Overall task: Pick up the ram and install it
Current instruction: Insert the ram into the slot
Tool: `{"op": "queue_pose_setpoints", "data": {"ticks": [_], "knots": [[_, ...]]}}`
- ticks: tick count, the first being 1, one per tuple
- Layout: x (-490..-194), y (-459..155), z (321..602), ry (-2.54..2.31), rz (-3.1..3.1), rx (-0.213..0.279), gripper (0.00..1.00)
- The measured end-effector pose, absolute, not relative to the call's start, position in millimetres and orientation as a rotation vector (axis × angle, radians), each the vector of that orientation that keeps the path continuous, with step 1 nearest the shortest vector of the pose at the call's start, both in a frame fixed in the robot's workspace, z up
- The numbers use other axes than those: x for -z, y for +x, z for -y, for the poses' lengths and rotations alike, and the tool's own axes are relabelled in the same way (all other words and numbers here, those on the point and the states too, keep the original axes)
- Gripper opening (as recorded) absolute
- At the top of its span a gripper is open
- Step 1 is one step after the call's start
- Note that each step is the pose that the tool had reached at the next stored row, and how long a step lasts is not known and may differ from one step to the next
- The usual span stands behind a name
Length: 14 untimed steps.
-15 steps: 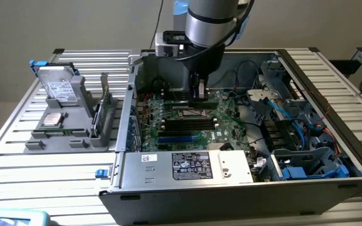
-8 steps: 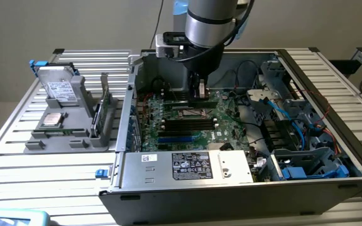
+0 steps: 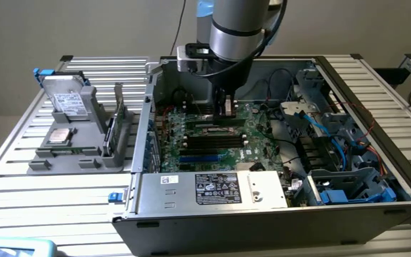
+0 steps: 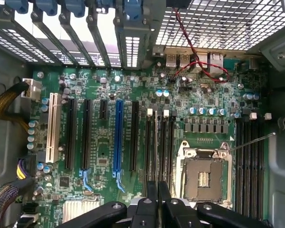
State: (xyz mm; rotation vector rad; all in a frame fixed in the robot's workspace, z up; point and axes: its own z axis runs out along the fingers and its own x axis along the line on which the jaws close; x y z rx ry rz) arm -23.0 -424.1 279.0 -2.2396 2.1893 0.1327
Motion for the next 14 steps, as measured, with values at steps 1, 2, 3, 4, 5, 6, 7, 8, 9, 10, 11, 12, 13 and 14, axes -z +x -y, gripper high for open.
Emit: {"op": "queue_pose_setpoints", "data": {"ticks": [1,2,3,4,5,6,7,8,9,10,11,12,13,14], "knots": [[-277.2,-23.1,423.9,-2.238,-2.191,-0.133,0.13],[-275.4,-23.0,423.4,-2.235,-2.194,-0.133,0.13],[-273.4,-22.7,422.9,-2.23,-2.199,-0.133,0.13],[-271.8,-22.5,422.9,-2.223,-2.205,-0.133,0.13],[-270.6,-22.4,422.9,-2.215,-2.213,-0.133,0.13],[-269.4,-22.4,422.9,-2.205,-2.223,-0.133,0.13],[-268.0,-22.3,422.9,-2.197,-2.23,-0.133,0.13],[-266.9,-22.2,422.9,-2.19,-2.237,-0.133,0.13],[-266.0,-22.0,422.9,-2.183,-2.243,-0.133,0.13],[-265.4,-21.7,422.9,-2.178,-2.247,-0.133,0.13],[-265.2,-21.5,423.1,-2.176,-2.25,-0.133,0.13],[-265.2,-21.3,423.7,-2.174,-2.252,-0.134,0.13],[-265.1,-21.2,425.7,-2.174,-2.253,-0.135,0.13],[-264.8,-21.2,428.8,-2.174,-2.253,-0.135,0.13]]}}
